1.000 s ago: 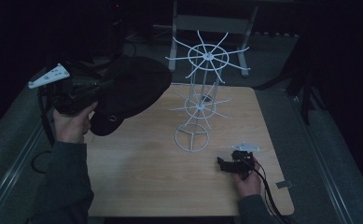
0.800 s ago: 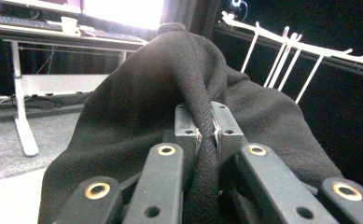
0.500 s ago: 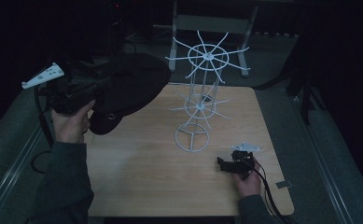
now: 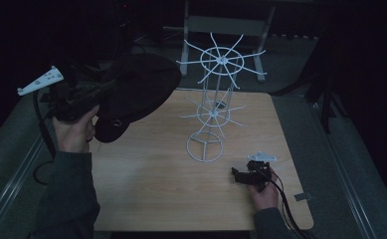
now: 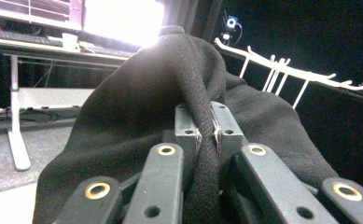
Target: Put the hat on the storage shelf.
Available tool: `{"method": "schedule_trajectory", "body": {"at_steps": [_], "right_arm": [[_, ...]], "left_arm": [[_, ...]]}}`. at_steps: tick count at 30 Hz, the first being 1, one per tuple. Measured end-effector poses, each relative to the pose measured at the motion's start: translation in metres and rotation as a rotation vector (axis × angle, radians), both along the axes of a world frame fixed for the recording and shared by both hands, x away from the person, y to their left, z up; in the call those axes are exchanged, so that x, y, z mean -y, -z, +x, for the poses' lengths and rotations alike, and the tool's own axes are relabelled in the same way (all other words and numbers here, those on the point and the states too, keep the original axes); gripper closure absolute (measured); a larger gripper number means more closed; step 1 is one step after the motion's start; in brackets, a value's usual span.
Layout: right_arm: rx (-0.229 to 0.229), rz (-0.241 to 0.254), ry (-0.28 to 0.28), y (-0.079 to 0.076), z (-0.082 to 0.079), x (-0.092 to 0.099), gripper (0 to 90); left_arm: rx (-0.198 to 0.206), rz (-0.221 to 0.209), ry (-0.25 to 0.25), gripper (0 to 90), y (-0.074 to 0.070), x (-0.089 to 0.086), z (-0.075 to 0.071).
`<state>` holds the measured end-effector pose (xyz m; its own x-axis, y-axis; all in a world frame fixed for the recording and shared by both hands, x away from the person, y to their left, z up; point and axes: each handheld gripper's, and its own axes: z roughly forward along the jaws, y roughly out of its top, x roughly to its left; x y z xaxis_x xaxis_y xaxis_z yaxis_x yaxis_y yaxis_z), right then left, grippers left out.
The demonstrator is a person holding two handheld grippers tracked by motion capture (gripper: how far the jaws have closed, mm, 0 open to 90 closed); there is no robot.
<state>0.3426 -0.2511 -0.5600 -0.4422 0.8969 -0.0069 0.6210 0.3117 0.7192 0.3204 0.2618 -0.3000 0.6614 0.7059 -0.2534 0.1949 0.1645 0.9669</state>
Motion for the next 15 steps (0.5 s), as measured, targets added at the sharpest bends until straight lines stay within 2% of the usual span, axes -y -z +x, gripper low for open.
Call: {"method": "schedule_trajectory", "body": {"at_steps": [15], "right_arm": [[0.000,0.000,0.000,0.0000,0.0000,0.0000,12.3]], "left_arm": [[0.030,-0.019,-0.004,84.5,-0.0097,0.0002,-0.0041]]}}
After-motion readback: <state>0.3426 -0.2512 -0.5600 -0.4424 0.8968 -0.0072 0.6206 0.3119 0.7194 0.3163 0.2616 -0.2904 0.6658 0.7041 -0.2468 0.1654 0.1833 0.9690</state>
